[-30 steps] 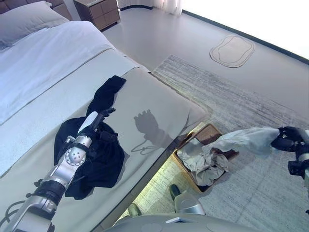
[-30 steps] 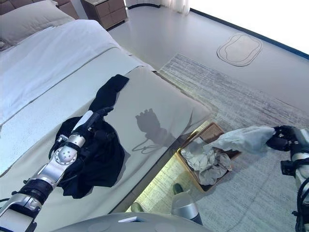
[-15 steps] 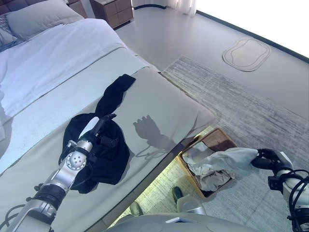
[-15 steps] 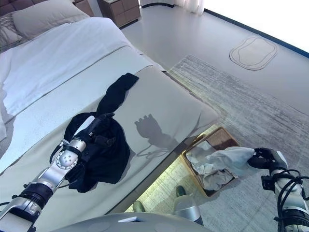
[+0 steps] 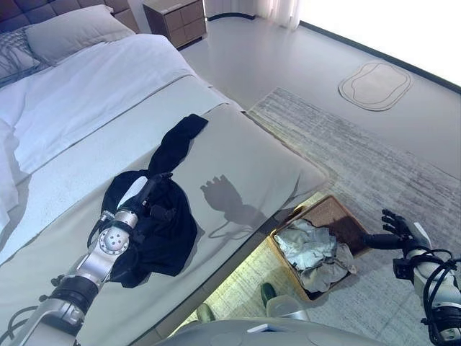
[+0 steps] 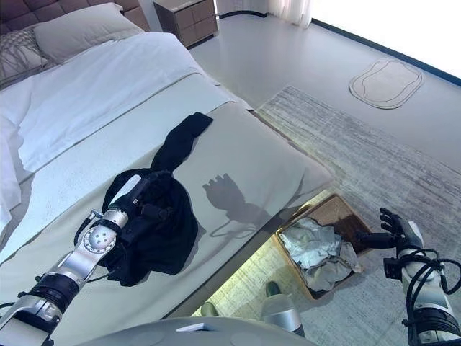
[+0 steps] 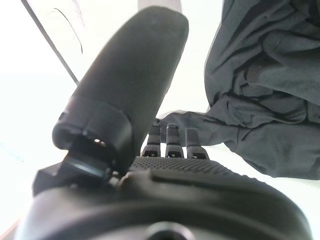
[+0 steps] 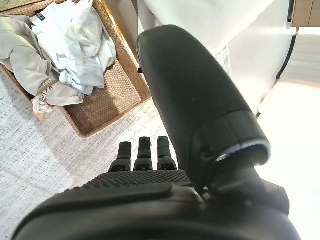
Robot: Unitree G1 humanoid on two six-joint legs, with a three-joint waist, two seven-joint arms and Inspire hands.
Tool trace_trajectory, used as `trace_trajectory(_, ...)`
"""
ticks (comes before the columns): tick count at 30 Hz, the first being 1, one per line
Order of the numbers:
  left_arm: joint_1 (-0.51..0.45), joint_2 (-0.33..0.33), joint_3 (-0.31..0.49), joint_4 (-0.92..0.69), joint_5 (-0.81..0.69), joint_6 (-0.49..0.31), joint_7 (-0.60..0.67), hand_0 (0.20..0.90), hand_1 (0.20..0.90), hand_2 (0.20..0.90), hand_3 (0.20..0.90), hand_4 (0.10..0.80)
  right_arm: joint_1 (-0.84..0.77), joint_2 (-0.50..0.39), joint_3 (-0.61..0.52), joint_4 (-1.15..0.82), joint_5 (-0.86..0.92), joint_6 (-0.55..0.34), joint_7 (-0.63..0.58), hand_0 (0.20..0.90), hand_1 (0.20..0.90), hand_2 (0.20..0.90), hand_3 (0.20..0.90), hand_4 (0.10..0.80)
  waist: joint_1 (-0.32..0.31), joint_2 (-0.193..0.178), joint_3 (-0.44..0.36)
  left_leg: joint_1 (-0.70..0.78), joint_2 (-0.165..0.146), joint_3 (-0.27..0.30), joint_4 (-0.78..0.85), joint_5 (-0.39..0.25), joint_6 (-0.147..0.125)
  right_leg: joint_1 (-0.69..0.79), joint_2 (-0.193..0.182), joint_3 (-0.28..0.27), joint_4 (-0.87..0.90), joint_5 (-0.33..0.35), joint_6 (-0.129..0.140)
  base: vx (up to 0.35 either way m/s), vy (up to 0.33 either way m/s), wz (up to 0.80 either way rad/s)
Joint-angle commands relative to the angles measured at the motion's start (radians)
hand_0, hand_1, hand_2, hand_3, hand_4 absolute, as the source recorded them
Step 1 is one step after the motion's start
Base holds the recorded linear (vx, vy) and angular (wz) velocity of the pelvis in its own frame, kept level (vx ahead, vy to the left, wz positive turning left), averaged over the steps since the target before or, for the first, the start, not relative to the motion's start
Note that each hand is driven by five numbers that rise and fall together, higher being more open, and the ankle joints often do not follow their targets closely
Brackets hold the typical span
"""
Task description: Pick up the clothes from the bed and place them into the basket
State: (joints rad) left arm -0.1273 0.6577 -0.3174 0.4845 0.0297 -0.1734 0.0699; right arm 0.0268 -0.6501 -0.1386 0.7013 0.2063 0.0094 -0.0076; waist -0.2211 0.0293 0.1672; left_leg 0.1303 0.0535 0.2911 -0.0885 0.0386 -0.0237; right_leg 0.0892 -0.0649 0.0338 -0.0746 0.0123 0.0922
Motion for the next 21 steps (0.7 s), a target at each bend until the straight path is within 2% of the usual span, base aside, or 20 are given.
trace_trajectory(1,-0.036,-0.001,0.079,-0.057,0.016,-0.058,0.028,0.9,0.9,0.9,0.9,0.8,-0.065,-0.044,-0.059,-0.09,0.017,-0.072,-0.063,0.9,0.9,0.9,0.9,0.8,0.025,0.006,-0.043,0.009,-0.027,-0.022,0.063,-0.133,0.015,-0.093,0.055,-0.033,0.065,0.01,0.016,0.047,-0.019,0.06)
trace_trajectory(9,0.032,-0.017,0.153,-0.075,0.038,-0.065,0.053,0.9,0.9,0.9,0.9,0.8,-0.028,0.006,-0.077,-0.2,-0.047,-0.083,-0.107,0.9,0.9,0.9,0.9,0.8,0.05,-0.003,-0.06,0.014,-0.027,-0.052,0.041,-0.12,0.009,-0.071,0.058,-0.044,0.051,0.004,0.011,0.04,-0.02,0.09)
trace_trajectory(12,0.05,-0.032,0.167,-0.06,0.054,-0.076,0.062,0.9,0.9,0.9,0.9,0.8,-0.034,0.017,-0.059,-0.222,-0.062,-0.076,-0.132,0.9,0.9,0.9,0.9,0.8,0.07,-0.01,-0.069,0.013,-0.029,-0.075,0.031,-0.112,0.007,-0.059,0.059,-0.053,0.044,0.0,0.007,0.041,-0.04,0.13)
trace_trajectory(21,0.097,-0.085,0.207,-0.054,0.084,-0.044,0.081,0.9,0.9,0.9,0.9,0.8,-0.089,0.062,0.017,-0.334,-0.149,-0.082,-0.247,0.9,0.9,0.9,0.9,0.8,0.138,-0.017,-0.086,0.015,-0.027,-0.133,0.022,-0.1,0.0,-0.017,0.047,-0.103,0.029,-0.02,-0.005,0.059,-0.028,0.2)
